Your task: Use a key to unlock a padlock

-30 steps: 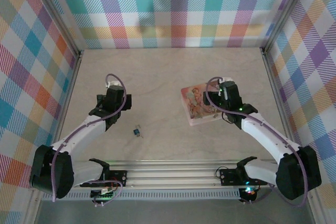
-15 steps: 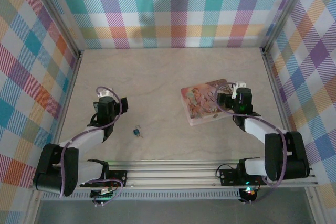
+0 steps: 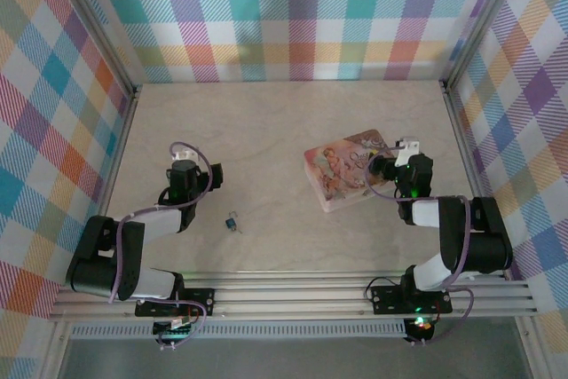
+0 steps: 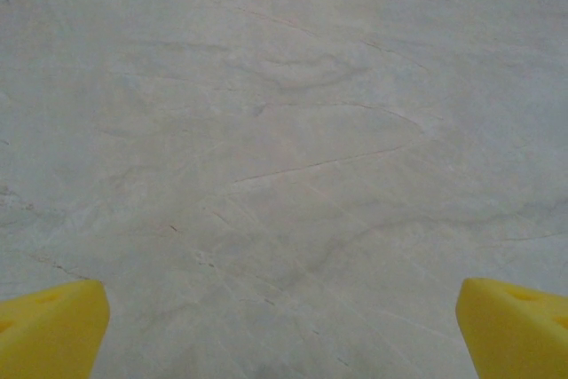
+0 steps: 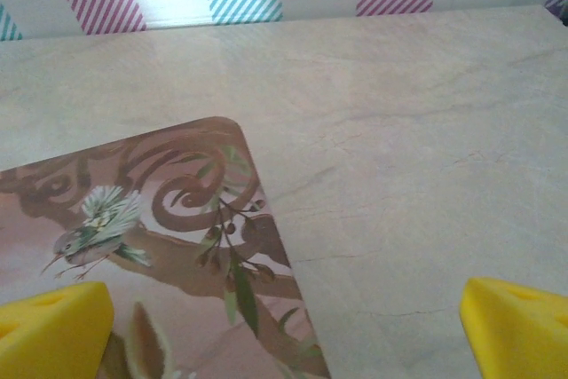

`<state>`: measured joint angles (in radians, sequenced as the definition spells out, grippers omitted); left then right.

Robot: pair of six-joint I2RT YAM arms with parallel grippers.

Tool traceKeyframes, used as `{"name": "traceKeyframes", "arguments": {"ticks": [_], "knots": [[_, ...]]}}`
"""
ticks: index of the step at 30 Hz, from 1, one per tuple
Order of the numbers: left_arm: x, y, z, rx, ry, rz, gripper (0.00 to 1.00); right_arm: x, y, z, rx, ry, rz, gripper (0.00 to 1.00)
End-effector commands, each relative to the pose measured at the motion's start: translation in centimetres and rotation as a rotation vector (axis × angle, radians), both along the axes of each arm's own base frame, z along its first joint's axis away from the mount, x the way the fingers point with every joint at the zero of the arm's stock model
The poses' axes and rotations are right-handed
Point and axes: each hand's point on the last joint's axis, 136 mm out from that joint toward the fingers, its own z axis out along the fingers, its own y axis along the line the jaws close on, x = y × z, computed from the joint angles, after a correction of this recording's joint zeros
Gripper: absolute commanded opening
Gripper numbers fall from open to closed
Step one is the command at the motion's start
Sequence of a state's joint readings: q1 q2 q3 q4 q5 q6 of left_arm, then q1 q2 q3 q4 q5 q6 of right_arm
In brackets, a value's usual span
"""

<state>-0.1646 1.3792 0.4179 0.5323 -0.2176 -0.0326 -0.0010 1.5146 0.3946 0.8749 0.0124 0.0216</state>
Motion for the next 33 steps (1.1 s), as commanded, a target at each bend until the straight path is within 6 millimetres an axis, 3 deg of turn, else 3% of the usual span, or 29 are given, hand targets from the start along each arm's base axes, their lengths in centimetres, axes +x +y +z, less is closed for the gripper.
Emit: {"name": "traceKeyframes", "arguments": {"ticks": [1,11,18,21,33], "knots": [[1.2,0.3,1.7,0.016,-0.061,-0.011,1.00,-0.2,0.1,-1.1,0.022,0.037,0.008,1.00],[2.8,0.1,0.5,0.032,-0.070,-0.074,1.00,-0.2,0.1,-1.1,0.021,0.039,0.009,1.00],[2.6,0.3,-0.2,0.013,-0.080,-0.078,1.00,-0.2,0.1,-1.1,0.019,0.039,0.009,1.00],[2.8,1.3,-0.8,-0.007,-0.080,-0.033,1.00,-0.2,0.1,-1.2,0.018,0.040,0.009,1.00],[2.8,1.4,-0.8,-0.011,-0.082,-0.031,1.00,-0.1,0.3,-1.1,0.009,0.042,0.011,1.00]]}}
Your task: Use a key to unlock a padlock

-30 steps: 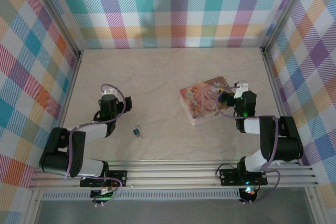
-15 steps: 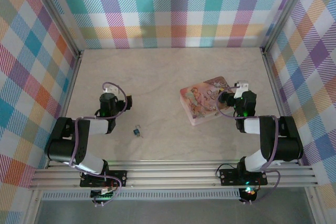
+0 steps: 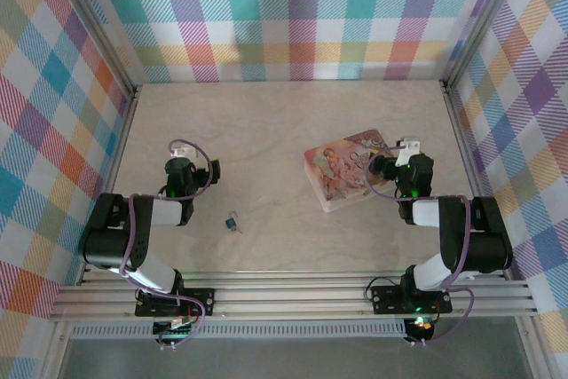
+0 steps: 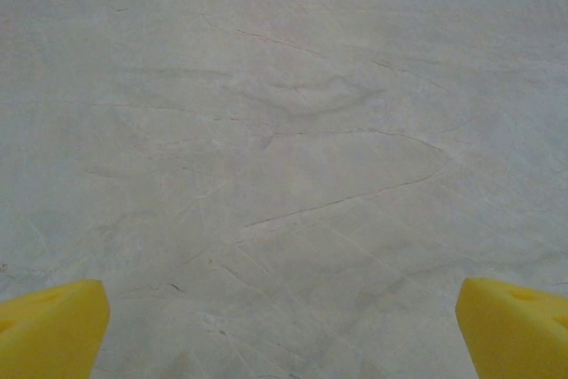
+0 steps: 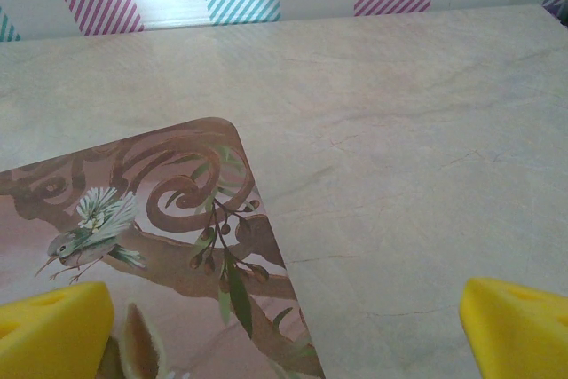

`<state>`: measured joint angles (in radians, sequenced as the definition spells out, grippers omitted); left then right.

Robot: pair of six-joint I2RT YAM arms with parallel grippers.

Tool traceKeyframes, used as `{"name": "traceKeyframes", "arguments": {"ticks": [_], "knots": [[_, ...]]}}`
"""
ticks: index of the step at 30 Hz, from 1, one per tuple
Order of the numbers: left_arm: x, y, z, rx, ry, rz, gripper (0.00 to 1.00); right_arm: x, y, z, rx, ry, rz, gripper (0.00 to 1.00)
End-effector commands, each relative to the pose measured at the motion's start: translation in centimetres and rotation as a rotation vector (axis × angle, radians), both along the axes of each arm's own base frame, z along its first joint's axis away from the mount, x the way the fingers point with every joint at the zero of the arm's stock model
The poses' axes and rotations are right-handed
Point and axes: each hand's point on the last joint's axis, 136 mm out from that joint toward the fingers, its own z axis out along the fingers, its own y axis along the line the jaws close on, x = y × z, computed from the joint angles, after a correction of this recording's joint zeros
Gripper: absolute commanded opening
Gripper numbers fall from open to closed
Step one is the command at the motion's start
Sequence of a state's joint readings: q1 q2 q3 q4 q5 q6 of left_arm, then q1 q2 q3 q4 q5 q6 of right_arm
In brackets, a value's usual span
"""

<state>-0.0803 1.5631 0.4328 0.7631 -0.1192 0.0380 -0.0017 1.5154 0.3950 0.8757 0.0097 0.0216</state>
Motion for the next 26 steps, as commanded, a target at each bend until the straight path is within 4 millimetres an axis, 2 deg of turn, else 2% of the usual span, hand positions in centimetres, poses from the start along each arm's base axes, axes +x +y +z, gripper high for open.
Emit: {"name": "traceKeyframes", "arguments": {"ticks": [1,26], "knots": [[0.19,0.20,0.45,-0.020,-0.029,0.005,1.00,-0.11,0.23,-1.12,0.007,0.042,0.009,1.00],[0.16,0.16,0.41,-0.022,-0.027,0.003,1.00,-0.05,0.38,-1.22,-0.004,0.047,0.011,1.00]]}}
